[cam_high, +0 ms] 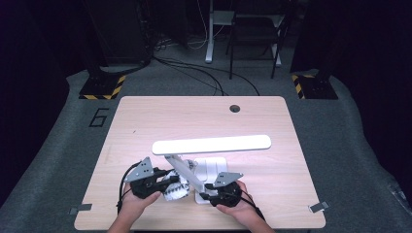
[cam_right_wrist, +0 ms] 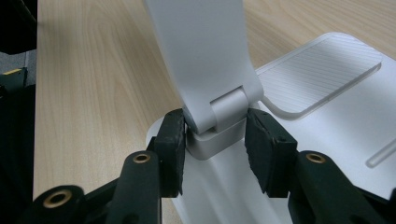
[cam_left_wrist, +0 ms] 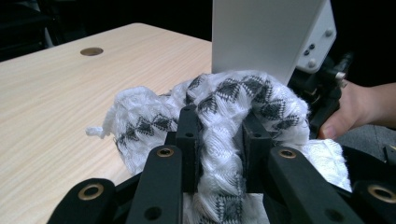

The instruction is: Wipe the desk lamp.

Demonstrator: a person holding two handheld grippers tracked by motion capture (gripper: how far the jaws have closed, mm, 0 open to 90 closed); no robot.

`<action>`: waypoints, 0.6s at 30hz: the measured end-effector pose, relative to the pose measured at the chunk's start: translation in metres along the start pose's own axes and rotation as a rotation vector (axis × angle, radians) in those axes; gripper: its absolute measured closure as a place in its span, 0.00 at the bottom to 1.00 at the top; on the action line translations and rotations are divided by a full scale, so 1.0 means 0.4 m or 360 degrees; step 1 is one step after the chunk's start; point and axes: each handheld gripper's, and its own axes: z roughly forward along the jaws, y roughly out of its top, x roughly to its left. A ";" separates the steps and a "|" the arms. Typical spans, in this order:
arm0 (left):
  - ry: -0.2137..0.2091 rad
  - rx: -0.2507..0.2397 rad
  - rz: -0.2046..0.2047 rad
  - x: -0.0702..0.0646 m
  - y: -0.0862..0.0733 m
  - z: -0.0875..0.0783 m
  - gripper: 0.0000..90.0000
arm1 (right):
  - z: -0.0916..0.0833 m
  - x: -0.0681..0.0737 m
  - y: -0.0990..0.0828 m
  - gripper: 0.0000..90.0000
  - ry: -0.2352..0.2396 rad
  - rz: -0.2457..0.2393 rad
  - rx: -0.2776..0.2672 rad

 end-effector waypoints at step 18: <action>-0.0019 0.0123 -0.0011 0.005 -0.060 0.066 0.82 | 0.000 0.003 -0.003 0.65 -0.0014 0.0003 -0.0013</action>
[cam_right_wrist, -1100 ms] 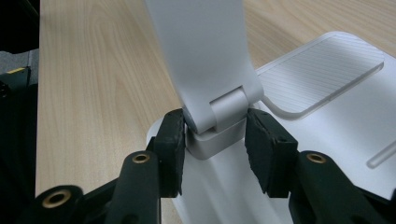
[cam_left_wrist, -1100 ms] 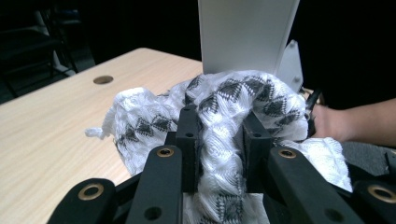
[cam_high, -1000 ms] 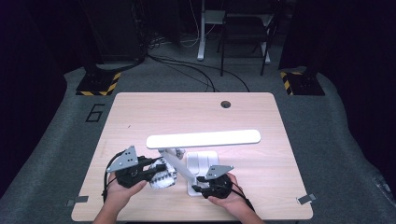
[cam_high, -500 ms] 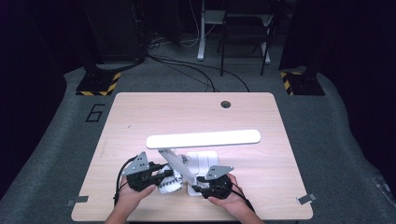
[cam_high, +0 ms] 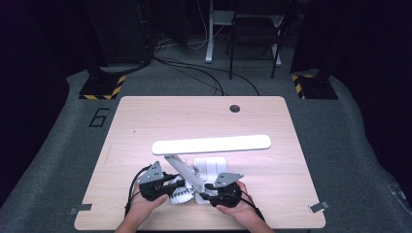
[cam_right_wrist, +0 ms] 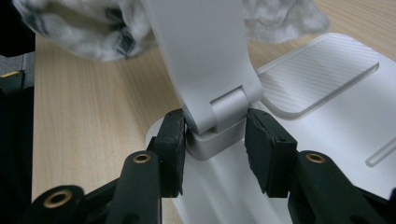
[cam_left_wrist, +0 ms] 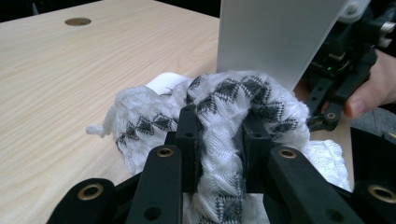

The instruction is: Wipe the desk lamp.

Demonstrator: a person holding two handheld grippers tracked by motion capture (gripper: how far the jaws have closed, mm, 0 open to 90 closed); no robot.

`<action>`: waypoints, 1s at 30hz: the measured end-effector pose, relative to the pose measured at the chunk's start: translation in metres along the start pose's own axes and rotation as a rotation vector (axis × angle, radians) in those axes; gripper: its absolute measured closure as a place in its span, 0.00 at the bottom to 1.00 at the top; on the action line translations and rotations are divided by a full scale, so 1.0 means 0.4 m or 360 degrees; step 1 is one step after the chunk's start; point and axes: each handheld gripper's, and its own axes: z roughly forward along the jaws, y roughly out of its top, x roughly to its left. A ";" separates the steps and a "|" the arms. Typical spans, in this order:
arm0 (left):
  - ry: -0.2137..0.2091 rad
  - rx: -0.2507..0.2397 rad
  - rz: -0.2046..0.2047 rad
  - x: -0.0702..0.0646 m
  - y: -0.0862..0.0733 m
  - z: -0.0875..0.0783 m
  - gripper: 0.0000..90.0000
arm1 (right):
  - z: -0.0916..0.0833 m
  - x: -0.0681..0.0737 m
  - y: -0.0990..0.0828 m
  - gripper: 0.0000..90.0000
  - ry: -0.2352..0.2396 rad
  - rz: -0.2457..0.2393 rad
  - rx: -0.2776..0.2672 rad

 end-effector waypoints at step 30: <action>-0.0028 0.0193 0.0020 -0.018 -0.059 0.088 0.83 | 0.001 0.005 -0.001 0.65 -0.0030 -0.0008 -0.0006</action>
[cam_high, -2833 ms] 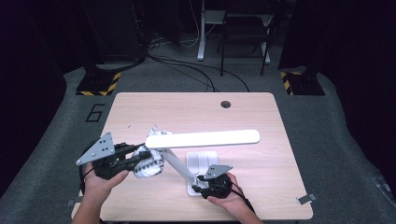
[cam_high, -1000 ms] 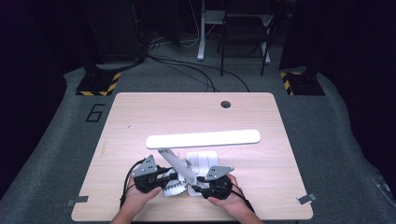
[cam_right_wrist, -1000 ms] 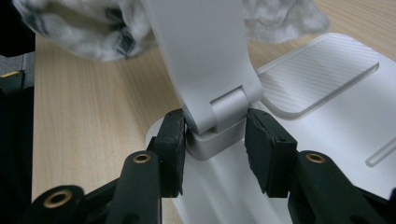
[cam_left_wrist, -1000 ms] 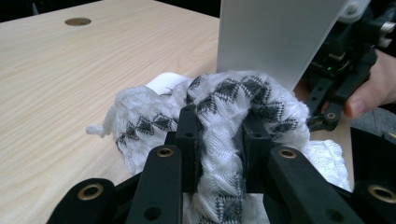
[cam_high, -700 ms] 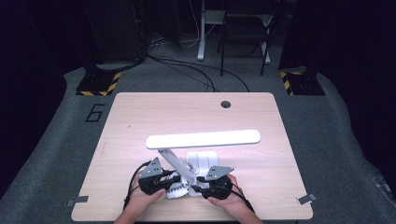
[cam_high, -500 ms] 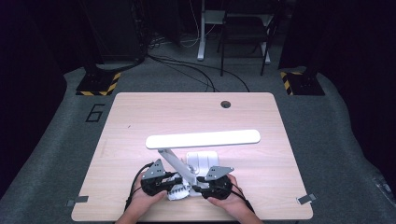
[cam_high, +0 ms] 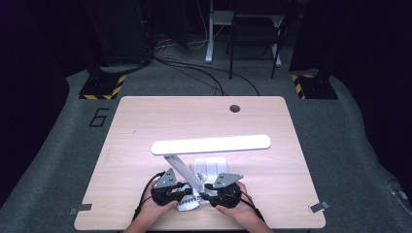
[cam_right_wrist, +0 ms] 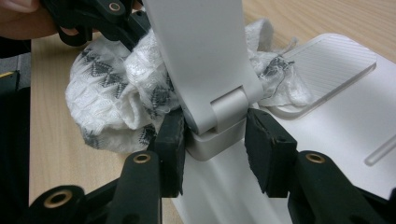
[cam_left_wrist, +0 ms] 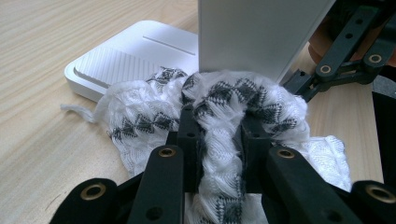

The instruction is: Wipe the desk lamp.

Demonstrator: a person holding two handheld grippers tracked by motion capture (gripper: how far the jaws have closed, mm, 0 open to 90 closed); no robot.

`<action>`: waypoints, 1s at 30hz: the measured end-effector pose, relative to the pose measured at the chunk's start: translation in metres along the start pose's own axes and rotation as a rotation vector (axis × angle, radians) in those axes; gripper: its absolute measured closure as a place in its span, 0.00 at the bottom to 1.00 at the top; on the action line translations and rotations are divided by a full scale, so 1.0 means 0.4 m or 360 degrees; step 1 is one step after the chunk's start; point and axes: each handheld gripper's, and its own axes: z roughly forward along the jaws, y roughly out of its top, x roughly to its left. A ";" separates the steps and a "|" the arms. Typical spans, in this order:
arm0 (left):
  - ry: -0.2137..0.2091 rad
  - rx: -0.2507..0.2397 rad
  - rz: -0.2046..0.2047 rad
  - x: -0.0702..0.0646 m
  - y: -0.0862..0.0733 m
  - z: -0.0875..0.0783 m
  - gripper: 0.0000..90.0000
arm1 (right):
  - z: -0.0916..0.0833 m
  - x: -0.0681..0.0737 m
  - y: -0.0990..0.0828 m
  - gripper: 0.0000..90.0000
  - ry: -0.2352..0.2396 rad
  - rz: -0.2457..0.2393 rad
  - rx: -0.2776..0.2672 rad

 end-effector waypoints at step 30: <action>0.0130 0.0006 -0.0043 0.042 0.024 -0.022 0.81 | 0.000 0.000 -0.001 0.65 -0.0001 -0.0015 -0.0002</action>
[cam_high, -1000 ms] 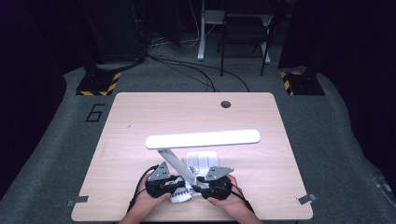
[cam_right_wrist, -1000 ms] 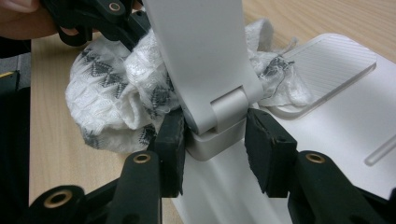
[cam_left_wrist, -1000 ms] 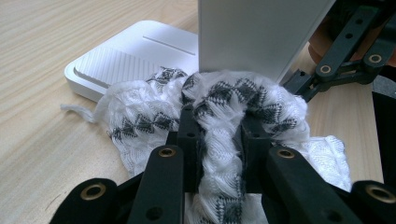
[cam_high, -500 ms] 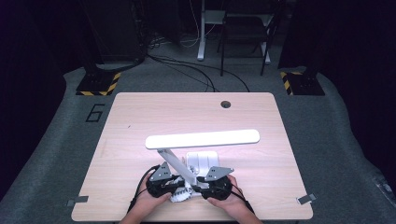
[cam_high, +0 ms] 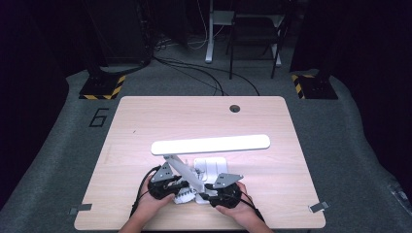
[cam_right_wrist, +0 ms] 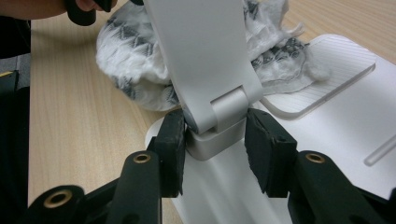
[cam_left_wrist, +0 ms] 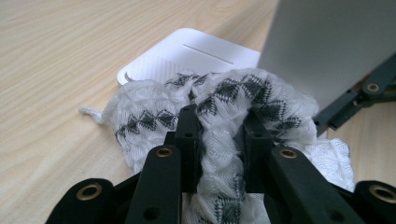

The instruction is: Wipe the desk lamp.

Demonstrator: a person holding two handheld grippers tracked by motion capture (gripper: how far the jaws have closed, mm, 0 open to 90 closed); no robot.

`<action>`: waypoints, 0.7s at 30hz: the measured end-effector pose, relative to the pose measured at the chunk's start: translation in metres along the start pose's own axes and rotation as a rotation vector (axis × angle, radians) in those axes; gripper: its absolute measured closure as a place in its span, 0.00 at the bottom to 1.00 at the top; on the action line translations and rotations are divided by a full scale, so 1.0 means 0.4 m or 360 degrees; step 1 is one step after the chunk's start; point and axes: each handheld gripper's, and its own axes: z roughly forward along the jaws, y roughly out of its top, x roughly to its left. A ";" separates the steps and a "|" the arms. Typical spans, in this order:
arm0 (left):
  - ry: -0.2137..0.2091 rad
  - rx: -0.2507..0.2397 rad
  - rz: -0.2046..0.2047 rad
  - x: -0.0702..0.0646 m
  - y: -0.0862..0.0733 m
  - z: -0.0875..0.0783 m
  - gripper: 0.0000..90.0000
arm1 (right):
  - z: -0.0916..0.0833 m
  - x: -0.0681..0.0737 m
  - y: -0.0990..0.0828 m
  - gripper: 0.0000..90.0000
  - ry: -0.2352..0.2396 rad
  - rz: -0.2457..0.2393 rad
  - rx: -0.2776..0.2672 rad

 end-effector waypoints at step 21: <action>0.0117 -0.0013 -0.0144 0.096 0.040 0.062 0.82 | 0.000 0.000 0.000 0.65 -0.0001 -0.0002 -0.0002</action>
